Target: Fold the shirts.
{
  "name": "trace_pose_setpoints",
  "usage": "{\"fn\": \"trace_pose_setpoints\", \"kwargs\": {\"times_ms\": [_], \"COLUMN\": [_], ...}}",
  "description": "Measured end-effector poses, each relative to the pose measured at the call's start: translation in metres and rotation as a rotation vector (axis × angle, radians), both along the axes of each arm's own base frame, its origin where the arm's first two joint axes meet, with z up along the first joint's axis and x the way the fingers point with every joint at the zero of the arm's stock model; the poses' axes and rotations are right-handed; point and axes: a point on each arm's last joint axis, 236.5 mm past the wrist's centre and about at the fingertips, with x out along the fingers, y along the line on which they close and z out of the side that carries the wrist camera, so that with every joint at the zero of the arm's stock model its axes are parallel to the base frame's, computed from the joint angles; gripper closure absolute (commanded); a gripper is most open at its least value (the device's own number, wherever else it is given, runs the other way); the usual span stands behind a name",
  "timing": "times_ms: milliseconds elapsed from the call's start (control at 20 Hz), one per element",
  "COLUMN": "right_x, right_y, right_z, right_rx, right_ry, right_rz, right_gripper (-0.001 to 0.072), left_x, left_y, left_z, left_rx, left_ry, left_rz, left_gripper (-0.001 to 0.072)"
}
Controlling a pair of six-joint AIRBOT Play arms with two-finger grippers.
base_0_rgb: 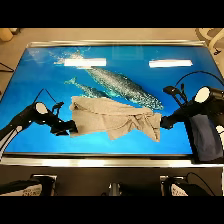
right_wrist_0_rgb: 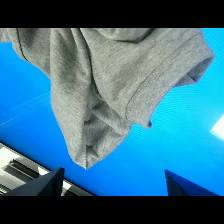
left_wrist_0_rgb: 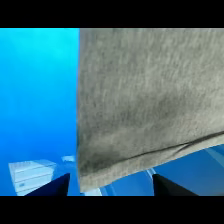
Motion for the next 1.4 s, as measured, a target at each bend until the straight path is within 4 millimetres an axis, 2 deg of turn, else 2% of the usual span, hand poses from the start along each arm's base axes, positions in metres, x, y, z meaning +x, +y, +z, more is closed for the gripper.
{"fn": "trace_pose_setpoints", "kwargs": {"times_ms": [50,100,150,200,400,550,650,700,750,800,900,1000,1050,1150,1250,1300,1350,1400], "right_x": [0.0,-0.001,-0.002,-0.006,-0.034,-0.041,-0.04,-0.038,-0.035,-0.032,-0.023,-0.009,0.006,0.042,0.085,0.1,0.107,0.104], "right_y": [0.0,0.001,0.001,0.003,0.023,0.037,0.044,0.048,0.052,0.056,0.061,0.062,0.061,0.053,0.037,0.026,0.016,0.006], "right_z": [0.0,0.0,-0.002,-0.005,-0.033,-0.06,-0.075,-0.082,-0.088,-0.093,-0.095,-0.082,-0.065,-0.011,0.082,0.143,0.208,0.274], "right_rx": [0.0,0.004,0.007,0.012,0.1,0.159,0.193,0.213,0.233,0.252,0.278,0.29,0.29,0.255,0.174,0.115,0.057,0.001], "right_ry": [0.001,0.002,0.008,0.023,0.109,0.111,0.113,0.115,0.116,0.111,0.095,0.047,-0.015,-0.19,-0.479,-0.655,-0.835,-1.01], "right_rz": [0.0,0.0,0.001,0.003,0.013,-0.021,-0.055,-0.076,-0.093,-0.106,-0.122,-0.11,-0.095,-0.048,-0.004,0.012,0.015,0.011], "right_gripper": [0.0108,0.0105,0.0101,0.0076,0.0061,0.0067,0.0131,0.0192,0.0286,0.0702,0.0692,0.0692,0.0692,0.0692,0.0691,0.0691,0.0691,0.0691], "left_x": [0.002,0.004,0.007,0.01,0.019,0.026,0.029,0.031,0.033,0.034,0.039,0.052,0.064,0.098,0.129,0.136,0.133,0.119], "left_y": [-0.005,-0.007,-0.008,-0.009,-0.011,-0.011,-0.013,-0.014,-0.014,-0.014,-0.015,-0.017,-0.018,-0.019,-0.015,-0.009,-0.001,0.01], "left_z": [-0.001,-0.003,-0.005,-0.006,-0.006,0.002,0.01,0.015,0.02,0.024,0.037,0.063,0.084,0.155,0.267,0.34,0.41,0.48], "left_rx": [-0.012,-0.012,-0.01,-0.008,-0.006,-0.007,-0.016,-0.02,-0.024,-0.026,-0.034,-0.047,-0.057,-0.08,-0.099,-0.103,-0.097,-0.093], "left_ry": [-0.01,-0.02,-0.032,-0.04,-0.072,-0.103,-0.127,-0.143,-0.157,-0.17,-0.209,-0.289,-0.361,-0.584,-0.894,-1.086,-1.261,-1.43], "left_rz": [0.009,0.017,0.03,0.044,0.075,0.081,0.083,0.085,0.087,0.087,0.087,0.085,0.078,0.072,0.083,0.098,0.116,0.146], "left_gripper": [0.024,0.0415,0.0526,0.0686,0.0681,0.0681,0.0681,0.0681,0.0681,0.0681,0.0682,0.0682,0.0682,0.0683,0.0683,0.0683,0.0683,0.0683]}}
